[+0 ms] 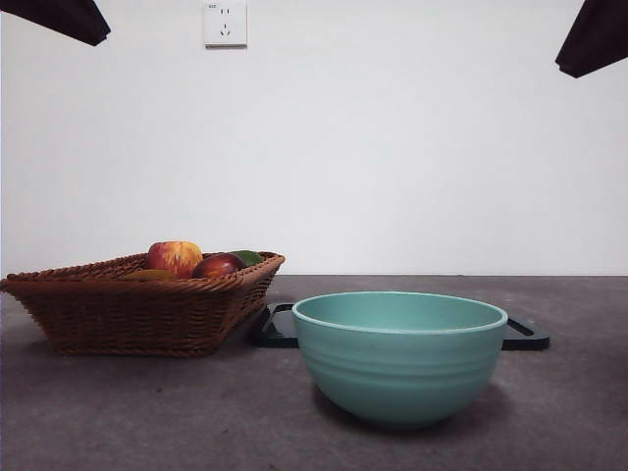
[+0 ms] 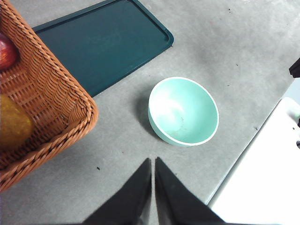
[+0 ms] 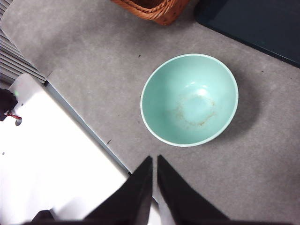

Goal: Pick up the wifruite, put it on the bowl, pick up the plate, put it on desk

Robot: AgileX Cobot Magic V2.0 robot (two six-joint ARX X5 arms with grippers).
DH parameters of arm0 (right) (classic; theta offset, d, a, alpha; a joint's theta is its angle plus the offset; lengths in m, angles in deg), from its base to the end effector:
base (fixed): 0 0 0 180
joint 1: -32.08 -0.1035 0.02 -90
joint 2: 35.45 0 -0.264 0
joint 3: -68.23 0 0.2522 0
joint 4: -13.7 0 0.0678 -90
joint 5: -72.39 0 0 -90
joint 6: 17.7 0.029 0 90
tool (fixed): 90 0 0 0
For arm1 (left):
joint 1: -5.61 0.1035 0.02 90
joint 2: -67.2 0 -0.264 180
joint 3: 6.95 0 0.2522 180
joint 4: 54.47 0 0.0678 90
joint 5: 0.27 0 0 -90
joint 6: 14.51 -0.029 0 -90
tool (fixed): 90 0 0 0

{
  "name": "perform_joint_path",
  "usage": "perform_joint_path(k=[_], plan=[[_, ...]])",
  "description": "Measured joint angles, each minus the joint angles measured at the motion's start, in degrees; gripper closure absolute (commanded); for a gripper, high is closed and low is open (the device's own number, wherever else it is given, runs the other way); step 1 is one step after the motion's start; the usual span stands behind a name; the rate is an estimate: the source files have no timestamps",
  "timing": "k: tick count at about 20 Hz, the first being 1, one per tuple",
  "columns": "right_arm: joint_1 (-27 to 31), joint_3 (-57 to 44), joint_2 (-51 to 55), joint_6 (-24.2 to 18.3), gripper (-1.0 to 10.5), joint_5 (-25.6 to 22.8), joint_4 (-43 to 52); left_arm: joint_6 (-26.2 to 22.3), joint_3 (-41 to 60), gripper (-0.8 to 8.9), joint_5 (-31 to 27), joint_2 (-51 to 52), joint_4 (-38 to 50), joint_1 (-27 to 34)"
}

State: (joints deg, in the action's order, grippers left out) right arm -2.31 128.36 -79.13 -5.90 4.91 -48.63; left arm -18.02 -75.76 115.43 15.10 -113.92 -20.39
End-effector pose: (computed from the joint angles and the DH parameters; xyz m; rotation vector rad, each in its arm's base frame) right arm 0.1066 0.0864 0.2893 0.0922 0.9207 0.8478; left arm 0.1458 -0.0851 0.3206 0.0563 0.7443 -0.8823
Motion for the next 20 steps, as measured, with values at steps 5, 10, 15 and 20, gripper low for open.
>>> perform_joint_path(k=[5, 10, 15, 20], plan=[[0.0, 0.0, 0.0, 0.0, 9.4, 0.0, 0.0, 0.0, 0.0, 8.04, 0.0, 0.0, 0.07, 0.0], [0.0, 0.0, -0.02, 0.0, 9.4, 0.0, 0.0, -0.28, 0.0, 8.04, -0.22, 0.96, 1.18, 0.2], [0.0, 0.0, 0.0, 0.0, 9.4, 0.0, 0.02, -1.79, 0.11, 8.05, -6.75, 9.09, 13.27, 9.03], [0.0, 0.0, 0.0, 0.0, 9.4, 0.0, 0.02, -2.64, 3.43, 8.05, -17.29, 20.15, 28.65, 19.47]])
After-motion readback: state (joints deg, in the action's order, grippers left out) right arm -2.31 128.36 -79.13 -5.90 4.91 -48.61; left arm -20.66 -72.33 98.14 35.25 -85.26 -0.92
